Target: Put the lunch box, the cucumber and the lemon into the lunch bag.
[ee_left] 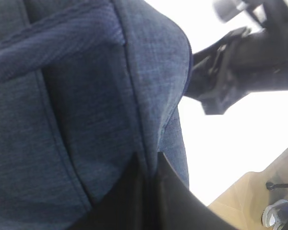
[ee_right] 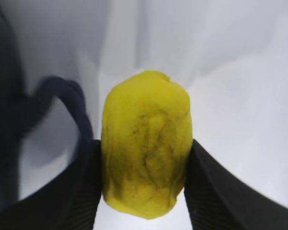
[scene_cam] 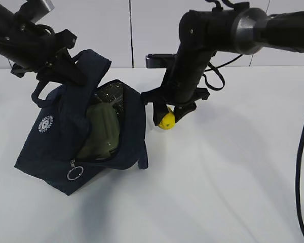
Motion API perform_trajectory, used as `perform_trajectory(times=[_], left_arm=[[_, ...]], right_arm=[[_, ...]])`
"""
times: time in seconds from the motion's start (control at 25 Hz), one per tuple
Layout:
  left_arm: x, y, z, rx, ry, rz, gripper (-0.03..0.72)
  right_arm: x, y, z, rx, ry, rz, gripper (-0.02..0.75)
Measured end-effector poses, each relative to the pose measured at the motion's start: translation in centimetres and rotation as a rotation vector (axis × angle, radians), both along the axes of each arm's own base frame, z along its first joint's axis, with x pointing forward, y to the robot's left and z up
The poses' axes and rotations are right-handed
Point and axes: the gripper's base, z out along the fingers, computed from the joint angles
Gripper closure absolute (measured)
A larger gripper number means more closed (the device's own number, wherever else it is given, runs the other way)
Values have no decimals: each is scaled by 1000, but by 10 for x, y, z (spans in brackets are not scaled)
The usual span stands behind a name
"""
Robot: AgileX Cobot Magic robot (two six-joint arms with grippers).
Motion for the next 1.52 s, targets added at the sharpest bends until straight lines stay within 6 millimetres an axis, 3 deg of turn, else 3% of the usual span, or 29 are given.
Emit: perform_trajectory(times=[0.36,0.68,0.96,1.28,1.52], left_arm=[[0,0,0,0,0,0,697],[0,0,0,0,0,0,697],[0,0,0,0,0,0,697],[0,0,0,-2,0,1,697],[0,0,0,-2,0,1,697]], right_arm=[[-4,1,75,119,-119,-47,348],[-15,26,98,458,-49,-32,349],[-16,31,97,513,-23,-1,349],[-8,42,57,557,80,16,349],[-8,49,48,612,96,86,344]])
